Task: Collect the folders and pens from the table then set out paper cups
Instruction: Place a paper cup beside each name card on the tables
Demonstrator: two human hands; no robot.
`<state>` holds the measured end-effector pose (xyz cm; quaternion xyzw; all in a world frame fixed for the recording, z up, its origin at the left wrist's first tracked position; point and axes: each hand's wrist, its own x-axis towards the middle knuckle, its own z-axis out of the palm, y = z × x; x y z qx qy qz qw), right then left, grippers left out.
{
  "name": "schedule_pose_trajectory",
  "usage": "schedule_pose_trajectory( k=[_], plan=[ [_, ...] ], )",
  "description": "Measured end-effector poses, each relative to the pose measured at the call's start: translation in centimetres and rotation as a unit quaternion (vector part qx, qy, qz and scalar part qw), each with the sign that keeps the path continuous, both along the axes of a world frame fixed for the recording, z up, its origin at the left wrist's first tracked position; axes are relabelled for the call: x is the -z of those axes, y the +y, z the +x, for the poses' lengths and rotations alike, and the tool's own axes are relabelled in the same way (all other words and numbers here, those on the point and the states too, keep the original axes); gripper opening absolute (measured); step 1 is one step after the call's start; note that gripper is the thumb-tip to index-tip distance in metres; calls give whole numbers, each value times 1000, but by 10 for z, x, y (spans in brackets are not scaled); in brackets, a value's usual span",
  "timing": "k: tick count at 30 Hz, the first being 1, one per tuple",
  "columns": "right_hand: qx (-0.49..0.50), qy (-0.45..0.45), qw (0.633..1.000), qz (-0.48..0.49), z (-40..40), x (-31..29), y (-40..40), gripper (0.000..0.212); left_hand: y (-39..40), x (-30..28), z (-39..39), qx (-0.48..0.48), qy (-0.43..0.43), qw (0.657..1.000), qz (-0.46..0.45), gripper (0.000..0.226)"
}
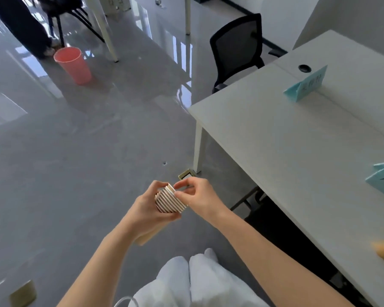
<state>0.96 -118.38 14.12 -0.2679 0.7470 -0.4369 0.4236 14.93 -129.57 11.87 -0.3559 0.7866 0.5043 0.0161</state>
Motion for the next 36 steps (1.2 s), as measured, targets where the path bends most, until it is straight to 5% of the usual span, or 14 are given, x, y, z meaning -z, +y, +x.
schedule_pose_trajectory(
  k=[9,30,36],
  plan=[
    [7,12,1000,7,-37,9,-100,13,-92,15,-33,-25,10,999,16,73],
    [108,62,992,-23,-264,-6,-356,13,-364,-2,-271,36,18,999,-10,73],
    [156,25,987,32,-306,8,-427,40,-448,-3,-322,85,35,996,-15,67]
  ],
)
